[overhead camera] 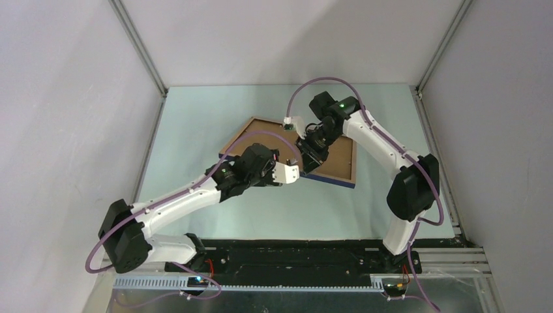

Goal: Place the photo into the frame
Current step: Turn over the photo frame at the center of the board.

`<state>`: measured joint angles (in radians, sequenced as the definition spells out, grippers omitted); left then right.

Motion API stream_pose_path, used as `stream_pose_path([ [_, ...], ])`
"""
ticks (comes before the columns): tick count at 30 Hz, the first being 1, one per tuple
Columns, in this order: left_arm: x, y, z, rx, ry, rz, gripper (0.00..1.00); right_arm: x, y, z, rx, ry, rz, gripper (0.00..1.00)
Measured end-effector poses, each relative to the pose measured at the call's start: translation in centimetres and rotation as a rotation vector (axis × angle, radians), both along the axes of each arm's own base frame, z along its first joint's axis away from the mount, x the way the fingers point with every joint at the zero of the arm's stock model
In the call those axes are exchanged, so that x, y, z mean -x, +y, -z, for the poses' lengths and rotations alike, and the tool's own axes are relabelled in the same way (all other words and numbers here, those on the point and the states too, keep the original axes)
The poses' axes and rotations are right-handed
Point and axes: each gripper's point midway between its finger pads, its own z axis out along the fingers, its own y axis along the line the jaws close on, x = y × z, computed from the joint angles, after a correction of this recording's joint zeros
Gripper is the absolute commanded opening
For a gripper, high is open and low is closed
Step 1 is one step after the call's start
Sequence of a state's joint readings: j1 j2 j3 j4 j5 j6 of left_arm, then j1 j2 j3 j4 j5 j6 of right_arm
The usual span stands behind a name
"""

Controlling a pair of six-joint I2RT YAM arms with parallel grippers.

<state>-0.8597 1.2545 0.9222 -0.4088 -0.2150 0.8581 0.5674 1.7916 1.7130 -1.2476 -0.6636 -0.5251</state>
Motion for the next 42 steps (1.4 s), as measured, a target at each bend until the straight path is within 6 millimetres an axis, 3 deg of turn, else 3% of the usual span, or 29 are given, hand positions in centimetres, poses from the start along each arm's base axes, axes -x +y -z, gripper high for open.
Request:
stream_pose_path([
  [4,0.1,-0.5,0.1,-0.015,-0.011,0.011,0.52,0.0,-0.4,0.0,0.000,0.013,0.006,0.00],
  [9,-0.2,-0.8,0.2,-0.040,-0.014,0.007,0.25,0.0,-0.7,0.0,0.004,0.018,0.008,0.00],
  [13,0.3,-0.8,0.4,-0.110,-0.010,0.057,0.10,-0.2,-1.0,-0.2,0.000,0.018,0.020,0.01],
  [15,0.3,-0.9,0.2,-0.120,-0.014,0.057,0.02,-0.3,-1.1,-0.2,-0.002,0.019,0.024,0.09],
  [16,0.3,-0.9,-0.1,-0.120,-0.015,0.057,0.01,-0.3,-1.1,-0.3,-0.003,0.019,0.025,0.13],
  [19,0.5,-1.0,-0.4,-0.120,-0.011,0.056,0.00,-0.3,-1.2,-0.7,-0.010,0.004,0.035,0.36],
  [23,0.9,-1.0,-0.6,-0.116,0.006,0.049,0.00,-0.5,-1.6,-1.5,-0.013,-0.032,0.073,0.57],
  [29,1.7,-0.3,-0.4,-0.137,0.039,0.041,0.00,-0.9,-2.9,-4.4,-0.035,-0.165,0.143,0.75],
  [30,1.8,-0.1,-0.7,-0.137,0.042,0.039,0.00,-0.9,-3.2,-4.9,-0.043,-0.192,0.152,0.81],
  [31,1.9,-0.1,-1.0,-0.132,0.044,0.036,0.00,-0.9,-3.5,-5.6,-0.049,-0.221,0.165,0.95],
  [36,2.6,0.2,-3.5,-0.078,0.045,0.031,0.00,-0.2,-5.2,-8.7,-0.091,-0.386,0.208,0.99],
  [42,3.5,0.5,-6.8,-0.005,0.046,0.029,0.00,2.2,-7.1,-11.3,-0.148,-0.527,0.220,0.99],
])
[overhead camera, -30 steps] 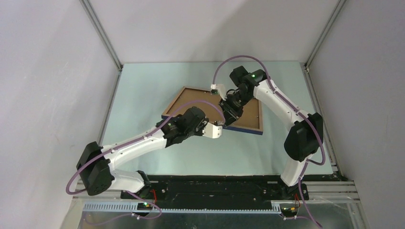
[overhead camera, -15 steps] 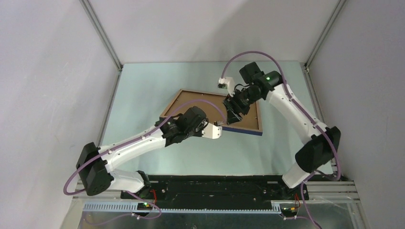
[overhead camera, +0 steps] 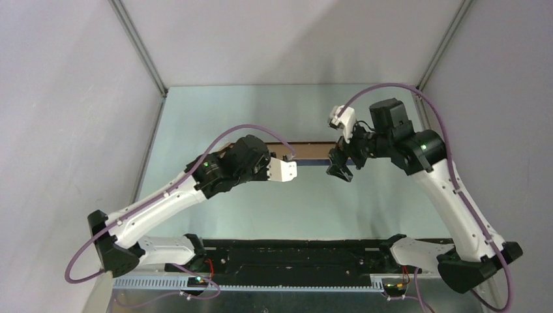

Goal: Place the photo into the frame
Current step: Turn over the photo frame at the center of the board.

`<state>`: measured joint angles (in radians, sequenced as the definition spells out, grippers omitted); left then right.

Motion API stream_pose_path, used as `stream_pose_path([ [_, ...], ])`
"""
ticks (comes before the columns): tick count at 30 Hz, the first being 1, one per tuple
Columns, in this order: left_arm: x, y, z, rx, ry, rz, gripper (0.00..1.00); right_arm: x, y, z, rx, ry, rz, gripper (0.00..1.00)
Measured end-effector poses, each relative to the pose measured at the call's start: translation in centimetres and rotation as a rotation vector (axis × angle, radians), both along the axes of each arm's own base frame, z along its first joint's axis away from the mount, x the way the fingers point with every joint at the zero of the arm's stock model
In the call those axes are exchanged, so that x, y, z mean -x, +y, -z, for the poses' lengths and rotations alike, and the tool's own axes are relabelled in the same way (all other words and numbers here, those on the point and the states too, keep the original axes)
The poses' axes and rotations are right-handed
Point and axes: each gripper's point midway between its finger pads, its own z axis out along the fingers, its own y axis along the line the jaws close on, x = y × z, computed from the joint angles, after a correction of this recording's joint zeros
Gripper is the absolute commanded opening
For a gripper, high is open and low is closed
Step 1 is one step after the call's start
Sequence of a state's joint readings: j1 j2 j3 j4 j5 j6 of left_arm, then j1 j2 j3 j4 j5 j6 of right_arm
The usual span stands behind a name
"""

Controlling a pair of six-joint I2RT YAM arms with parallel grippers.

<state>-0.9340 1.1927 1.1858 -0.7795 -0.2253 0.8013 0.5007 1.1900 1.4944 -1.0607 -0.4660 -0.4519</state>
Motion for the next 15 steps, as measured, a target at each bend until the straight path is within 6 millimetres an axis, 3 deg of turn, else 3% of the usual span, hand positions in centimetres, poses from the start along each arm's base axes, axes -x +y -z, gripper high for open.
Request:
stream_pose_path([
  [7,1.4,0.5,-1.9,0.035,0.042,0.007,0.00,2.3,-0.1,-1.6,-0.004,-0.097,-0.080,0.99],
  [15,2.7,0.7,-3.5,0.057,0.088,0.033,0.00,3.2,0.7,-0.9,0.089,-0.143,-0.167,0.99],
])
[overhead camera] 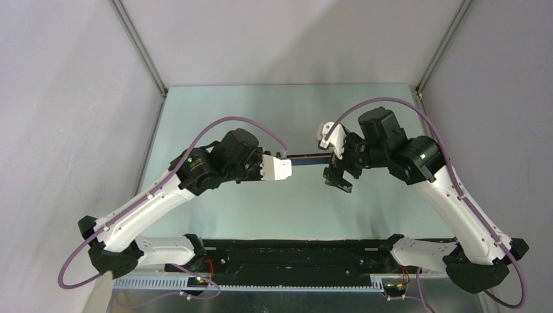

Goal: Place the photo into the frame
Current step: Turn over the photo frame at the center of the board.

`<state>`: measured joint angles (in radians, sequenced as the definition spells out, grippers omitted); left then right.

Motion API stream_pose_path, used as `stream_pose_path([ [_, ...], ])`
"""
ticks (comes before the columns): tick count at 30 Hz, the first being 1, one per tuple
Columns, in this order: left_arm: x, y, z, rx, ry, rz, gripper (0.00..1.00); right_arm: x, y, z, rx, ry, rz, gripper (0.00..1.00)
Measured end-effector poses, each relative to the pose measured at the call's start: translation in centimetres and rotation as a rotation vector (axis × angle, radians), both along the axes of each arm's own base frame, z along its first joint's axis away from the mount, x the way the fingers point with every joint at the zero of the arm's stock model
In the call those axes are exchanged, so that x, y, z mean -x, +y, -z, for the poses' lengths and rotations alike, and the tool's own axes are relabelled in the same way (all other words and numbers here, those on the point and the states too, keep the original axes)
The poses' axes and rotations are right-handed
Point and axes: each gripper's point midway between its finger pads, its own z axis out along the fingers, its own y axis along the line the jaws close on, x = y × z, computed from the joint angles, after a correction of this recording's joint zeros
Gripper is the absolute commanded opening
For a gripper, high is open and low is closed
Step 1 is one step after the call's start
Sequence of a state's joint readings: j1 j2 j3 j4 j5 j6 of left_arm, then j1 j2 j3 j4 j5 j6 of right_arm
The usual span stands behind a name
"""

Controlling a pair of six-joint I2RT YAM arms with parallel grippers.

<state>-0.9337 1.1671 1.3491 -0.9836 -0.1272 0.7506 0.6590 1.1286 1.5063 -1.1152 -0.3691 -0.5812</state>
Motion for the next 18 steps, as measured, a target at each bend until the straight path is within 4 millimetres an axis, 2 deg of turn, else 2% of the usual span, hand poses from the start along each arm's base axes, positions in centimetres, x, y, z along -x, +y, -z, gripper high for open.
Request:
stream_pose_path([
  [5,0.9,-0.1,-1.0,0.030,0.032,0.021,0.00,-0.7,0.8,0.9,0.075,-0.032,-0.023,0.99],
  [13,1.5,0.1,-1.0,0.035,0.054,0.031,0.00,-2.3,1.1,2.3,0.188,-0.090,-0.022,0.92],
  [18,1.5,0.2,-1.0,0.043,0.060,0.032,0.00,-3.0,1.4,2.5,0.211,-0.117,-0.028,0.72],
])
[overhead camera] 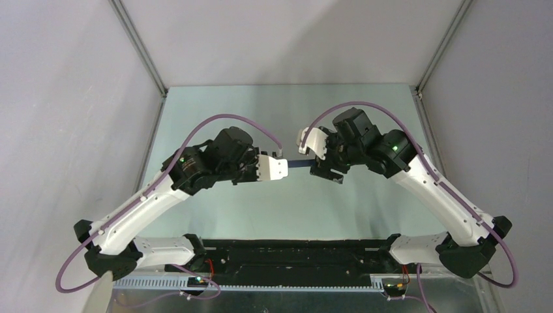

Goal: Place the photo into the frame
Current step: Turn over the photo frame at the center of the board.

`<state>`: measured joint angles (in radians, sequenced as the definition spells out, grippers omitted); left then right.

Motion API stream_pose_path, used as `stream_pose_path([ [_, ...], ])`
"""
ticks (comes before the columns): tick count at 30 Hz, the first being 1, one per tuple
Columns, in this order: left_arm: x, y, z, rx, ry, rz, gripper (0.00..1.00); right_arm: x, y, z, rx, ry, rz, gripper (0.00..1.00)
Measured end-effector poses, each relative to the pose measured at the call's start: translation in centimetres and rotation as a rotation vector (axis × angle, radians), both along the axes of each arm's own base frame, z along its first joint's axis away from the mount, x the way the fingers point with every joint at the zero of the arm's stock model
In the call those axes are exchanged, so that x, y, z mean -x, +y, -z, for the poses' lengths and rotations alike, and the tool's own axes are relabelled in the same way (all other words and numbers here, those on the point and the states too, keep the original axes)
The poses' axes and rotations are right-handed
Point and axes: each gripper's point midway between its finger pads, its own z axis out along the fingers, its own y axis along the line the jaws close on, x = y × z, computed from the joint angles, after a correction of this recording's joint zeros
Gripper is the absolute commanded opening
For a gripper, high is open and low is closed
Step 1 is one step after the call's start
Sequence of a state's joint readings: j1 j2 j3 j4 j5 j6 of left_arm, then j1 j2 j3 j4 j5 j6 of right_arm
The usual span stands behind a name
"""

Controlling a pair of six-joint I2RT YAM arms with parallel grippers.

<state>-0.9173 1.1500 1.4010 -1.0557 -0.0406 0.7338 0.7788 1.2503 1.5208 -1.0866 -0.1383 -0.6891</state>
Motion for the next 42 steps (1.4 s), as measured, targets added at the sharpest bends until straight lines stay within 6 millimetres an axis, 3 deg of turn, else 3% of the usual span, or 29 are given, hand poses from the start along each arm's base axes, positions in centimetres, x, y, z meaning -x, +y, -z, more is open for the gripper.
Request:
stream_pose_path([
  [3,-0.1,0.1,0.0,0.008,0.007,-0.003,0.00,-0.2,0.3,0.4,0.012,0.004,-0.008,0.56],
  [14,-0.6,0.5,-0.3,0.020,0.018,0.012,0.01,0.2,0.7,1.1,0.083,-0.020,-0.109,0.14],
  [17,-0.6,0.5,-0.3,0.017,0.020,0.023,0.14,0.4,0.6,1.0,0.099,-0.030,-0.132,0.11],
  [20,-0.7,0.5,-0.4,0.019,0.020,0.021,0.29,0.3,0.6,0.9,0.100,-0.028,-0.128,0.00],
  [27,-1.4,0.1,-1.9,0.069,-0.008,-0.007,0.79,0.2,0.7,0.7,0.096,-0.011,-0.128,0.00],
  [29,-1.7,-0.1,-2.5,0.089,-0.024,-0.015,0.92,0.0,0.8,0.5,0.090,-0.006,-0.125,0.00],
  [31,-1.9,-0.1,-2.9,0.101,-0.034,-0.023,0.98,-0.1,0.8,0.3,0.085,0.004,-0.123,0.00],
  [42,-3.1,1.0,-4.5,0.154,-0.047,-0.097,1.00,0.1,0.1,-1.0,0.021,0.098,-0.096,0.00],
])
